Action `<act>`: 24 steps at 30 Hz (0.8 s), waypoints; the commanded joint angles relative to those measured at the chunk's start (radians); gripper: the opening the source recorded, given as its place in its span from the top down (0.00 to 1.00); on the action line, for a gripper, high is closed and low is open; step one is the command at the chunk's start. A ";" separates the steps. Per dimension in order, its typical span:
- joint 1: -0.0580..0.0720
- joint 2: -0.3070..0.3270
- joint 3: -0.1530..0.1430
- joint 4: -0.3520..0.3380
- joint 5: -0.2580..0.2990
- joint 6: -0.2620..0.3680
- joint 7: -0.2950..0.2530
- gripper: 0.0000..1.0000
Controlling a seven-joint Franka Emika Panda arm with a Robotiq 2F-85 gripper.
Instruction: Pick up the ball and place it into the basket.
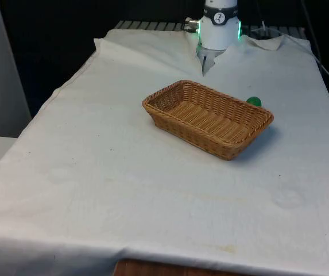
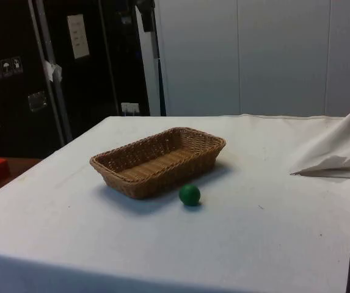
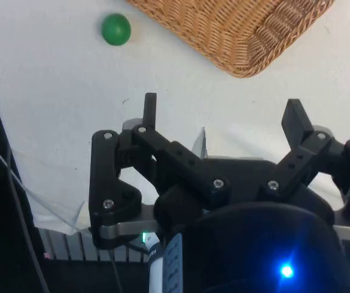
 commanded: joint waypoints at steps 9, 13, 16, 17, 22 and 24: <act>0.011 -0.075 0.032 -0.085 -0.062 0.029 0.066 0.00; 0.013 -0.093 0.043 -0.108 -0.077 0.036 0.084 0.00; 0.014 -0.117 0.060 -0.140 -0.095 0.042 0.109 0.00; 0.014 -0.122 0.064 -0.148 -0.097 0.044 0.115 0.00; 0.016 -0.131 0.083 -0.172 -0.109 0.055 0.140 0.00; 0.018 -0.133 0.099 -0.183 -0.117 0.060 0.159 0.00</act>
